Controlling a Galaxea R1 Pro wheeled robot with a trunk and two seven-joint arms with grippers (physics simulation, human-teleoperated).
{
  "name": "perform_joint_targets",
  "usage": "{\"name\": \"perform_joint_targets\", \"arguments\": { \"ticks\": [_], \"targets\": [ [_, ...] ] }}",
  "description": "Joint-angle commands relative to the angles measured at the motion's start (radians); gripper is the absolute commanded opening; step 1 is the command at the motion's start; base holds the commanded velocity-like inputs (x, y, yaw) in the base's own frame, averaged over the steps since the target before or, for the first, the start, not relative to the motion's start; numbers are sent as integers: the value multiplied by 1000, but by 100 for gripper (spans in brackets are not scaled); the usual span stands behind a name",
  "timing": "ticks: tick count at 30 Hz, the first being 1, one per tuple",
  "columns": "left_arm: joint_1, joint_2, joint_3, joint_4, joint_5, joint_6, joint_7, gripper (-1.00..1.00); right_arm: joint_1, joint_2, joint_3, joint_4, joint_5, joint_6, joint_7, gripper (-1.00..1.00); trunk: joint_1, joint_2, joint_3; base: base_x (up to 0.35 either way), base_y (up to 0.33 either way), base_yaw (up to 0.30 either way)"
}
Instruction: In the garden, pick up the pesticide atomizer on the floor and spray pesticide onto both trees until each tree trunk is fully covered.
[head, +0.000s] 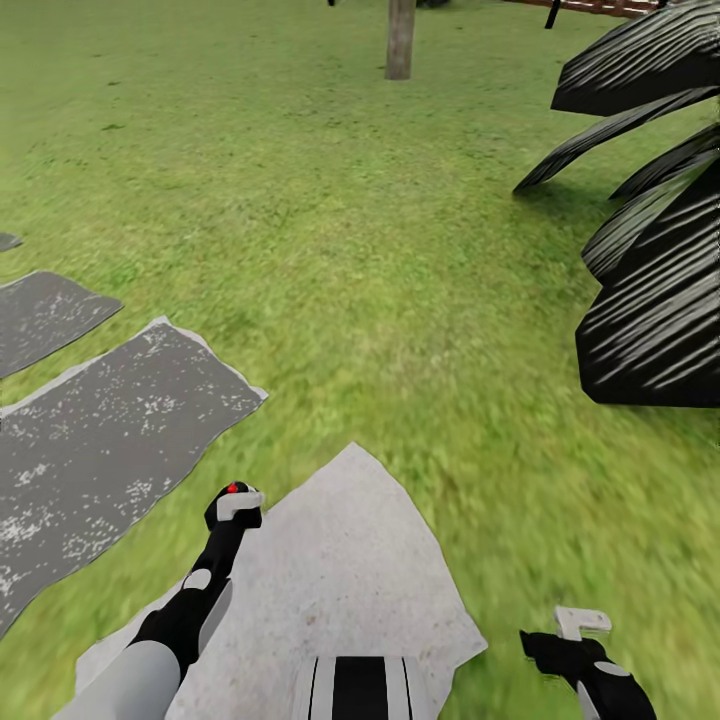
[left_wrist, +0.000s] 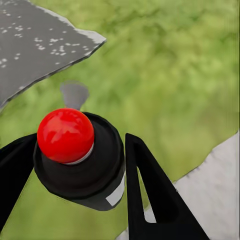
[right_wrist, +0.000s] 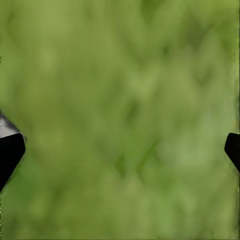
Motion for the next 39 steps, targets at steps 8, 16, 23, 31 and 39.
{"name": "perform_joint_targets", "arguments": {
  "ticks": [8, 16, 23, 31, 39],
  "targets": [
    [0, 0, 1, -2, 0, 8, 0, -100, 7, 4, -8, -108, 0, 0, 0, 100, -4, 2, 31, 0, 0, 0],
    [0, -2, 0, -6, 0, 83, 0, -100, 8, 8, -8, -115, 0, 1, 0, 100, -7, 4, 62, 0, 0, 0],
    [0, 0, 1, -130, 7, 285, -1, -100, 8, 8, -3, -116, 3, -1, 1, 100, -10, 5, 89, 0, 0, 0],
    [0, -1, -2, -173, 9, 354, -1, -100, 8, 7, -4, -116, 7, -1, 0, 100, -10, 5, 89, 0, 0, 0],
    [0, -1, -1, -172, 8, 358, -1, -100, 8, 4, -7, -116, 7, 0, 0, 100, -12, 6, 101, 0, 0, 0]
  ]
}}
